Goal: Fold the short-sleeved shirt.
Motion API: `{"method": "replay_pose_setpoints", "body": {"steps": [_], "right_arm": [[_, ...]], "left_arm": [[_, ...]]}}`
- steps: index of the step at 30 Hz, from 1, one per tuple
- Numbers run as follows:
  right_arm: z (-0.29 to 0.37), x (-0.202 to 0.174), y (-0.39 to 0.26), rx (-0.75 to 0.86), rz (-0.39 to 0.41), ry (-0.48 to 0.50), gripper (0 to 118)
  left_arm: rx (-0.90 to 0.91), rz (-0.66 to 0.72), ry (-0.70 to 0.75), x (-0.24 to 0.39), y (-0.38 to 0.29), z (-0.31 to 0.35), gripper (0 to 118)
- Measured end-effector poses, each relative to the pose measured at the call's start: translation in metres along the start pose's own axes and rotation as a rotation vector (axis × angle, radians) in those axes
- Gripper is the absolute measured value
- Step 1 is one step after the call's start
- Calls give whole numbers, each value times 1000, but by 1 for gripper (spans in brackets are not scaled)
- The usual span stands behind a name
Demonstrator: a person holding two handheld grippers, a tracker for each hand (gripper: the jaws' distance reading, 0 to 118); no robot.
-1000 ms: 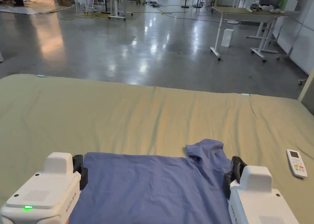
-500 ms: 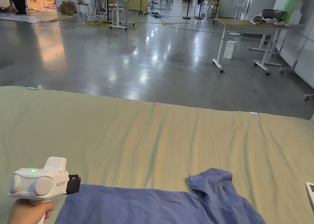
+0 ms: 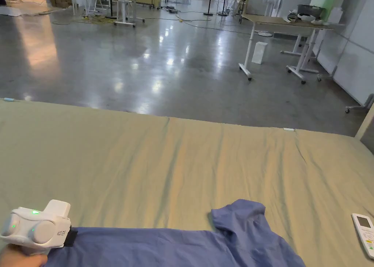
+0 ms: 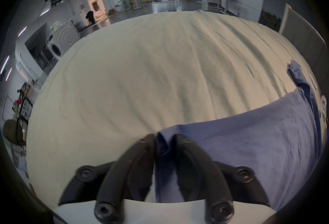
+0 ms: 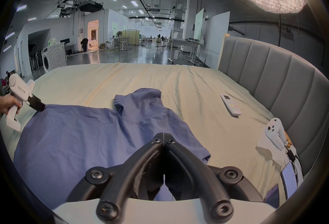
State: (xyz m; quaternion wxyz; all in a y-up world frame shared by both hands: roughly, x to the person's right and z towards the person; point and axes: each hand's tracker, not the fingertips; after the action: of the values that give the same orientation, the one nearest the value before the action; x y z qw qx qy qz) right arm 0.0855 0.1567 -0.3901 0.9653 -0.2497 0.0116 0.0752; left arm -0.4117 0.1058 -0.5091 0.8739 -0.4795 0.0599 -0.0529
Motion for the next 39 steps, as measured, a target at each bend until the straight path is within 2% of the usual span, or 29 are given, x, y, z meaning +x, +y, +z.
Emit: {"method": "replay_pose_setpoints", "body": {"steps": [2,3,4,6,7,8,11,14,15,17,18,19,21,23,27,33,39], "right_arm": [[-33,8,17,-78,1,46,2],[-52,13,24,-120,0,65,14],[-70,17,28,-190,-74,91,29],[-109,23,49,-256,-17,114,61],[-125,26,59,-275,14,98,66],[-140,25,66,-280,55,83,65],[-178,29,74,-356,114,107,65],[-202,28,70,-479,147,115,63],[-204,27,67,-504,141,120,52],[-209,25,58,-546,137,172,22],[-208,24,54,-544,127,197,15],[-204,21,53,-502,140,173,10],[-202,20,53,-499,150,171,7],[-200,25,53,-476,102,173,6],[-166,30,64,-323,75,145,5],[-91,42,103,-123,37,96,5],[3,53,162,79,62,69,5]], "left_arm": [[-12,-26,5,5,3,0,5],[-16,-30,23,7,3,1,4],[-13,-17,22,6,3,3,4],[7,46,11,-1,2,8,4],[22,54,10,-2,0,12,4],[37,48,15,-4,-2,17,4],[80,39,22,-8,-10,29,4],[108,74,14,-14,-13,36,4],[110,71,13,-15,-13,39,4],[122,64,18,-15,-13,44,4],[127,58,20,-15,-13,47,4],[128,60,20,-16,-13,49,4],[137,67,18,-17,-14,54,4],[143,70,18,-18,-14,60,4],[188,91,14,-22,-13,77,4],[285,118,11,-25,-8,130,4],[431,133,29,-39,2,210,4]]}}
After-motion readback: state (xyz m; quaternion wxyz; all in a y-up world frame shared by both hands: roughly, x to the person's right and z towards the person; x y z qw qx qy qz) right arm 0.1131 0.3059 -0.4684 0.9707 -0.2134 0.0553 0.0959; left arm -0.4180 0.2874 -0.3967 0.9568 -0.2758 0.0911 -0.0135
